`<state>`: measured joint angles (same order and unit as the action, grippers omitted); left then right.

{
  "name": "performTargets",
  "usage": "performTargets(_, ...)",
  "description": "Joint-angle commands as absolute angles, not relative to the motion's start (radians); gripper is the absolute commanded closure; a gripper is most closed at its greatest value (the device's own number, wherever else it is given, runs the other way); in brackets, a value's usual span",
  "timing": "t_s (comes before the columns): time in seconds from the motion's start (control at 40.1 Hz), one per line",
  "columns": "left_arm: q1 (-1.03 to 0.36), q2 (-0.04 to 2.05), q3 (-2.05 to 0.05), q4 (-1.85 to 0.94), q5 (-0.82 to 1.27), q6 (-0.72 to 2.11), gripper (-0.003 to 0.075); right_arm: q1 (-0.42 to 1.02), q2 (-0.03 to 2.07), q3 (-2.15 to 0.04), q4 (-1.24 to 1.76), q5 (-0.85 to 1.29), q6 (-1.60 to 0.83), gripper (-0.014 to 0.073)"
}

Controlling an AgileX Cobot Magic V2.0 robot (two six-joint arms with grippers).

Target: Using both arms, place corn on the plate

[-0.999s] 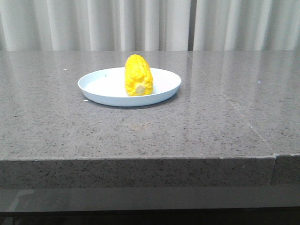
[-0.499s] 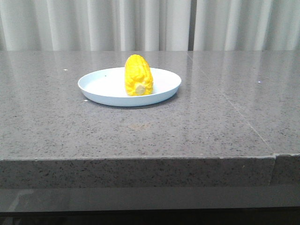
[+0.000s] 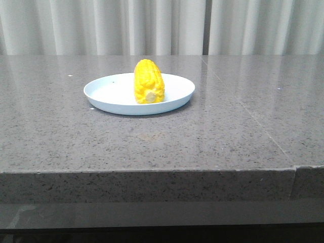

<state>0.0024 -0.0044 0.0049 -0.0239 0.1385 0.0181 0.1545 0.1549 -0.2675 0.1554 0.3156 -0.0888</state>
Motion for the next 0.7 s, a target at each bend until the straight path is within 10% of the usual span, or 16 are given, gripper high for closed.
performTargets(0.0,0.004,-0.023,0.008,-0.028,0.050,0.008,0.0741,0.130,0.143,-0.216,0.144,0.120,-0.099,0.0661)
performTargets(0.674,0.004,-0.023,0.008,-0.028,0.050,0.008,0.0741,0.003,-0.022,0.011,0.145,0.155,0.000,0.0661)
